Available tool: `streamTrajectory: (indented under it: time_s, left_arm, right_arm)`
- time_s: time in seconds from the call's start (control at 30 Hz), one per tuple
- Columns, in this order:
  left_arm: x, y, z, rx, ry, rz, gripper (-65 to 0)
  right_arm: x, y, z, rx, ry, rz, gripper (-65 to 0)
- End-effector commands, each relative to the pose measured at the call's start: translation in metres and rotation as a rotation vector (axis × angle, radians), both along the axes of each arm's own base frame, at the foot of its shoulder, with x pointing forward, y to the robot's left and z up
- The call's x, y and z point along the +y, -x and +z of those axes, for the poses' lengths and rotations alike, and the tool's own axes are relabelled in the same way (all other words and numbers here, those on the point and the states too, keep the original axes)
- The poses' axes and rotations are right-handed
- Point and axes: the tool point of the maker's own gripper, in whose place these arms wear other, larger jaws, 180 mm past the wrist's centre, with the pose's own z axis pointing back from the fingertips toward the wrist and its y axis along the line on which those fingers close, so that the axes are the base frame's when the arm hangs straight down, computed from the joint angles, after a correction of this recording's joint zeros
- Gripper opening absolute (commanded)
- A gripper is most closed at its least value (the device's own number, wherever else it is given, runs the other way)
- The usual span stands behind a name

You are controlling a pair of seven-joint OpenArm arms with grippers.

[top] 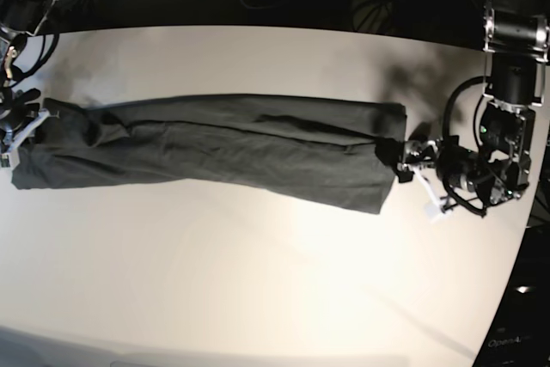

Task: Fold the T-shirt properly
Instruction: 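Close the left gripper on the strip end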

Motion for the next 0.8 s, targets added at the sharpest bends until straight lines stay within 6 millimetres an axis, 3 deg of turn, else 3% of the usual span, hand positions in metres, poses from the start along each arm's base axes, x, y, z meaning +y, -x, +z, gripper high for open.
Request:
streamTrajectory:
  time_s: [0.0,0.43,0.5,0.7,0.77]
  left_arm:
    - [0.002,-0.012,0.008,-0.038,-0.021,-0.005,-15.4]
    - [-0.023,-0.011,0.001,-0.036,-0.008,-0.037,-17.8]
    - [-0.024,-0.01,0.001,-0.034,-0.001,-0.039,-26.8]
    - [-0.023,-0.002,-0.006,-0.009,0.001,-0.031,-64.0]
    - [-0.022,-0.003,-0.005,-0.014,0.001,-0.031,-62.3]
  right_arm:
    - [-0.002,0.019,-0.012,0.107,0.017,0.013,-57.5]
    - [-0.002,0.019,-0.012,0.107,0.017,0.013,-57.5]
    - [-0.002,0.019,-0.012,0.107,0.017,0.013,-57.5]
    - [-0.003,0.019,-0.011,0.107,0.018,0.013,-57.5]
    - [-0.003,0.019,-0.011,0.107,0.018,0.013,-57.5]
